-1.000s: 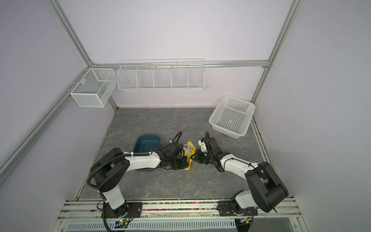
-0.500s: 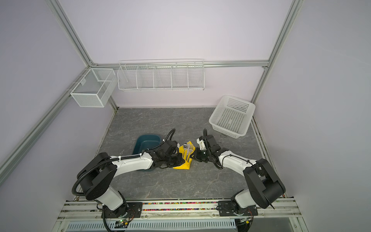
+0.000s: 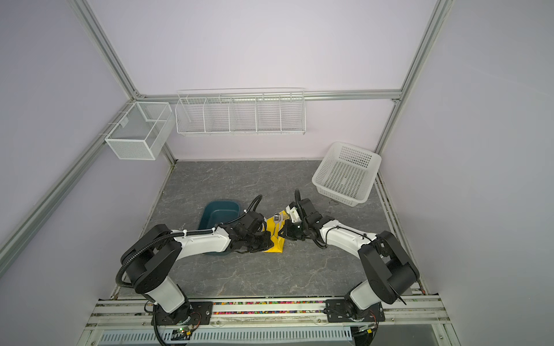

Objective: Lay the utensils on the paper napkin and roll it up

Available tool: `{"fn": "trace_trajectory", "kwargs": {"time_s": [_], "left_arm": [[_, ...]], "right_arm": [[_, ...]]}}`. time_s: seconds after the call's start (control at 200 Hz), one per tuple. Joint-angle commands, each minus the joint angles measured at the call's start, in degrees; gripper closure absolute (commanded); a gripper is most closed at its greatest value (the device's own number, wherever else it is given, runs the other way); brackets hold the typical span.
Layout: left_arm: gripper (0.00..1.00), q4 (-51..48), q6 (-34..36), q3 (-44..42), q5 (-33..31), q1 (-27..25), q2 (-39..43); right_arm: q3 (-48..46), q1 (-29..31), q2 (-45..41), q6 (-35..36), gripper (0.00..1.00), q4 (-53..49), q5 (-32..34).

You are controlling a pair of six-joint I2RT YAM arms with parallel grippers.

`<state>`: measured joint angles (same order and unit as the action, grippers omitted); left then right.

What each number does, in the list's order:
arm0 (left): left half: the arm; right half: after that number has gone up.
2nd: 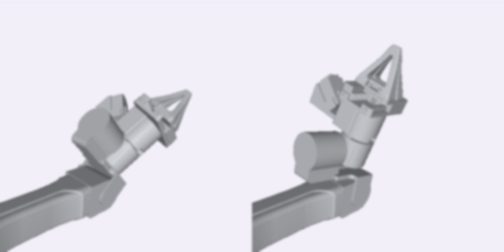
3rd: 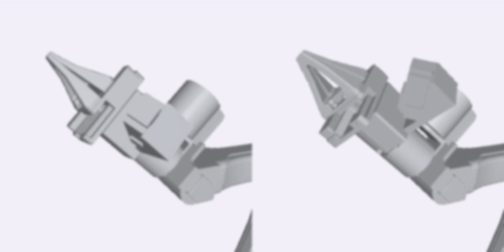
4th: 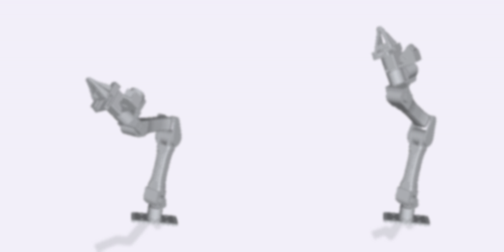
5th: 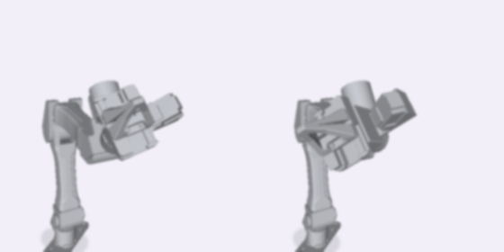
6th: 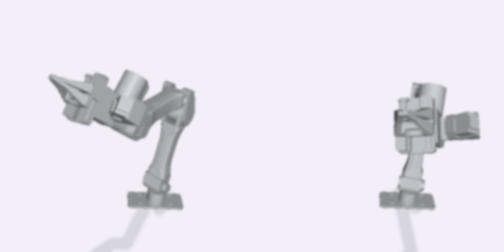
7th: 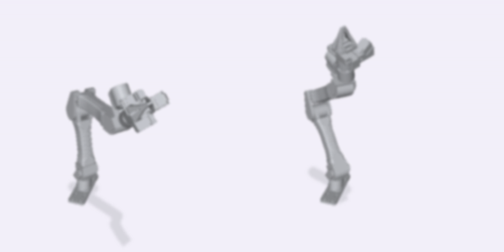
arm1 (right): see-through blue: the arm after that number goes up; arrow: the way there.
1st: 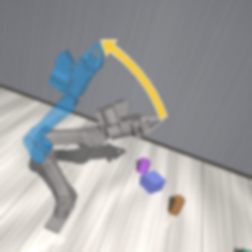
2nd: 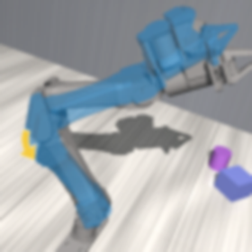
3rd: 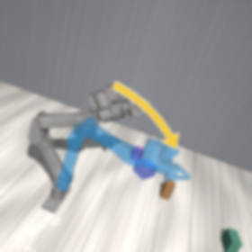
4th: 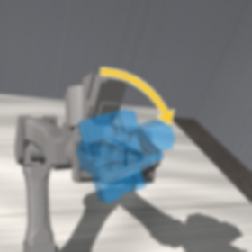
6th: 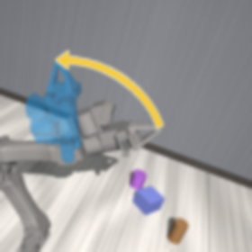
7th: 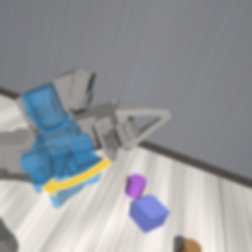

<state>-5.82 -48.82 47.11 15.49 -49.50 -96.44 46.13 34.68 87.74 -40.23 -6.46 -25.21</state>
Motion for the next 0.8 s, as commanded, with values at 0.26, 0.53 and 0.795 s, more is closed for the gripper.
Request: {"fn": "trace_trajectory", "kwargs": {"time_s": [0.26,0.53,0.795], "left_arm": [[0.95,1.47,0.31,-2.79,-0.90,0.69,3.47],[0.88,2.38,-0.41,-6.53,-2.56,1.94,10.70],[0.70,5.46,-0.65,-8.00,0.09,3.42,13.39]], "right_arm": [[5.95,3.20,4.51,3.82,0.92,-5.53,2.22],[7.90,3.77,7.52,3.70,0.90,-5.01,1.83],[8.28,4.48,9.93,3.30,0.86,-4.09,1.09]]}}
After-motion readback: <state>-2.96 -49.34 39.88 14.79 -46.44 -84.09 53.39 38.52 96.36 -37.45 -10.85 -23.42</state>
